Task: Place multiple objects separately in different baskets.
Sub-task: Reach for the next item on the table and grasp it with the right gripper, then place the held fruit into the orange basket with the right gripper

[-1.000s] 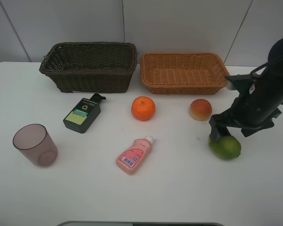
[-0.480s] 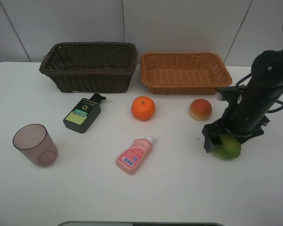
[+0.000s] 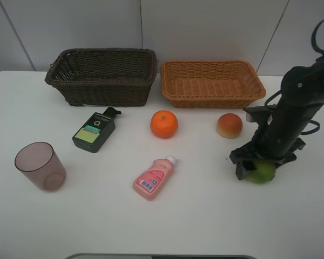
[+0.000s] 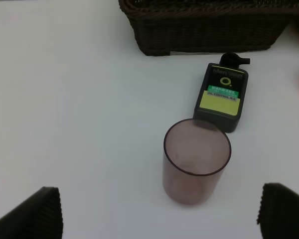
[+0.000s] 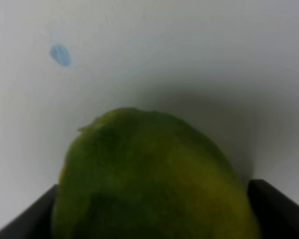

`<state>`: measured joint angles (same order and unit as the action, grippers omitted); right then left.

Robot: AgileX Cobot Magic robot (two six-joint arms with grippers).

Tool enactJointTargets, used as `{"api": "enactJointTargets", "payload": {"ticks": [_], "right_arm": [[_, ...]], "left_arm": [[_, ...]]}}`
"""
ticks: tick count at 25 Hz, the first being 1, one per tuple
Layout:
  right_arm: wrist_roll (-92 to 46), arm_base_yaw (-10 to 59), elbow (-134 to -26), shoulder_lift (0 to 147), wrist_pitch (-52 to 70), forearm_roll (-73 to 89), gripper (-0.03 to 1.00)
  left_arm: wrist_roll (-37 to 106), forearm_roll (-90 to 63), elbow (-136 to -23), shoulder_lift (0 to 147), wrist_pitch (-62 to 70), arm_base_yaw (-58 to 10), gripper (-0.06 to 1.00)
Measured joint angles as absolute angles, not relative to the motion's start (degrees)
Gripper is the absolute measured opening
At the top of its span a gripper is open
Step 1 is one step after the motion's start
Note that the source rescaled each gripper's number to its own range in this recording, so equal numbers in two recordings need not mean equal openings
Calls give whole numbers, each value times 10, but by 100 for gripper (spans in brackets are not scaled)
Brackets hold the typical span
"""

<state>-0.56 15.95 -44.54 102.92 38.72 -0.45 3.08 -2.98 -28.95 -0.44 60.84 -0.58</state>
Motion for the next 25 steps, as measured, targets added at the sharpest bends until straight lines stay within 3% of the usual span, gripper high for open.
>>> {"api": "enactJointTargets", "payload": {"ticks": [1, 25], "right_arm": [[-5, 160, -445, 1029, 387, -4, 34], [-5, 161, -446, 1029, 375, -4, 33]], "left_arm": [[31, -30, -289, -4, 608, -6, 100], [31, -30, -289, -4, 608, -6, 100]]}}
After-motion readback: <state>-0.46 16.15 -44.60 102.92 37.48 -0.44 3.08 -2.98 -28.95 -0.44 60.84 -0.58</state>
